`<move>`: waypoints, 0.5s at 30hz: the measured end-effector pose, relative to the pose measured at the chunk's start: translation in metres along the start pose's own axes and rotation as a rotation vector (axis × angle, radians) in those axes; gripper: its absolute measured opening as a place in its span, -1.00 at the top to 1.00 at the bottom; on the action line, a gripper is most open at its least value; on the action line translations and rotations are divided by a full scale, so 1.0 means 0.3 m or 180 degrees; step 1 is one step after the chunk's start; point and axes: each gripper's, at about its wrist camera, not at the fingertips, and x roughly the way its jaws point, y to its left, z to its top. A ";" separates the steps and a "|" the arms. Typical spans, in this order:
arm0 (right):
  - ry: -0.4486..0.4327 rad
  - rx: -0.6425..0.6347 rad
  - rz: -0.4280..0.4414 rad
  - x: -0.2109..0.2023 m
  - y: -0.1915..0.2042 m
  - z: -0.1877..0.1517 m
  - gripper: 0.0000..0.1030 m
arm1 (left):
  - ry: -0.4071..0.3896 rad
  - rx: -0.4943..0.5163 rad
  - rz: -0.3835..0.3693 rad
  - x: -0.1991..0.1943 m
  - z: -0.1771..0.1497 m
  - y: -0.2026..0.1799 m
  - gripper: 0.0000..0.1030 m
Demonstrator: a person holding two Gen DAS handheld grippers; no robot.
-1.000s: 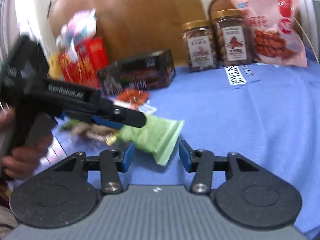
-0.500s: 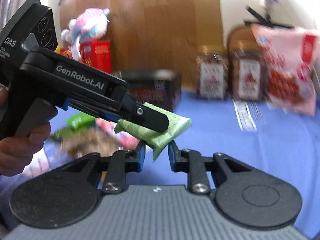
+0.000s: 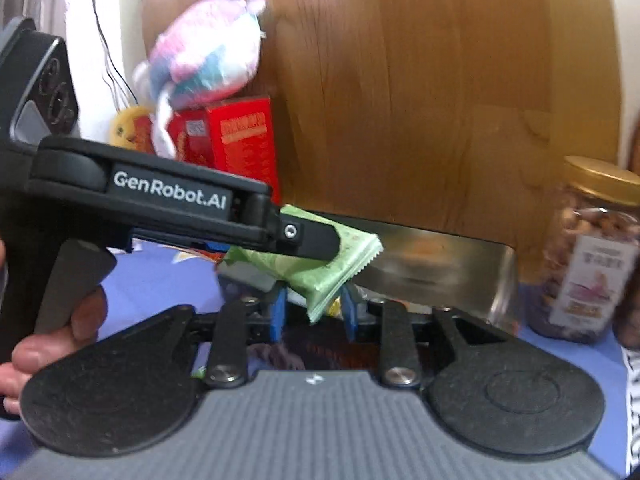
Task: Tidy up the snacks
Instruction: 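Carry the green pouch into the tin box and release it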
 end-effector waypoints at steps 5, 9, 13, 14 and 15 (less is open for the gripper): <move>-0.0105 0.0108 -0.0051 -0.095 -0.022 -0.022 0.02 | -0.0066 -0.0066 0.0048 -0.023 -0.021 0.051 -0.15; -0.0195 0.0460 -0.0093 -0.231 -0.113 -0.083 0.02 | -0.0208 -0.0114 -0.0053 -0.123 -0.066 0.056 -0.15; -0.0128 0.1215 -0.0125 -0.343 -0.254 -0.211 0.02 | -0.0111 -0.0092 -0.0260 -0.172 -0.140 0.026 -0.15; -0.0092 0.1420 -0.0121 -0.360 -0.282 -0.251 0.02 | -0.0027 -0.0054 -0.0313 -0.162 -0.162 0.010 -0.15; -0.0058 0.1611 -0.0093 -0.372 -0.304 -0.289 0.02 | 0.0066 -0.0008 -0.0336 -0.141 -0.182 -0.007 -0.15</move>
